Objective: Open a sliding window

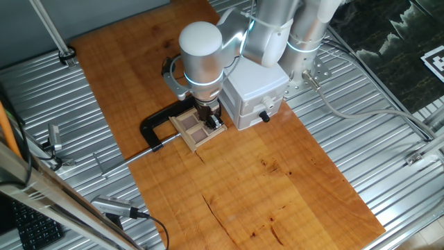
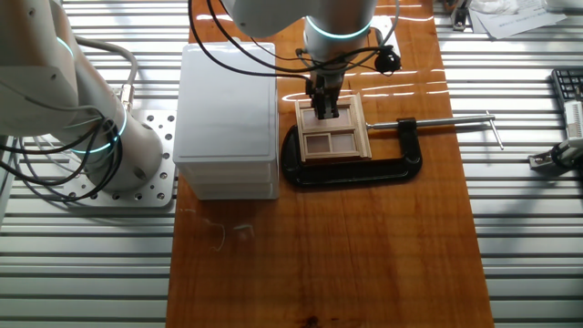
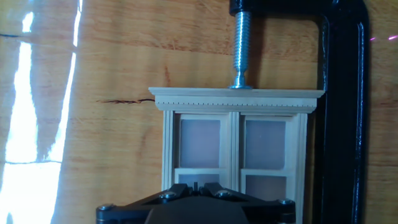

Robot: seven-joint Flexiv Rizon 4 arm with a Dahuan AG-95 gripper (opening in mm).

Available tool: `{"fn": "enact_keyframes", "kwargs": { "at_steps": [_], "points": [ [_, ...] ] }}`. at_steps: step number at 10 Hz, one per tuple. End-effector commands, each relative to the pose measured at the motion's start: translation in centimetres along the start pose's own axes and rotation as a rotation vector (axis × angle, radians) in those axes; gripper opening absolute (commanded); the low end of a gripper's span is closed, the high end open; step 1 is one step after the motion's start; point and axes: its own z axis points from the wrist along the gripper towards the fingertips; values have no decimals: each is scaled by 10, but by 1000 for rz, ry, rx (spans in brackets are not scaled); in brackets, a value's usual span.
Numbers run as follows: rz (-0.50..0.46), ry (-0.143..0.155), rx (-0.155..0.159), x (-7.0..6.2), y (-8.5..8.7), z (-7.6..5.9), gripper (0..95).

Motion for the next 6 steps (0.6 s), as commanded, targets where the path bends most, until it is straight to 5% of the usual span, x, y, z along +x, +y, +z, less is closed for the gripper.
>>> {"fn": "enact_keyframes", "kwargs": {
  "at_steps": [1,6],
  "points": [
    [3,0,8,0,0,1,0],
    [28,4,9,-1,-1,2,0]
  ]
}}
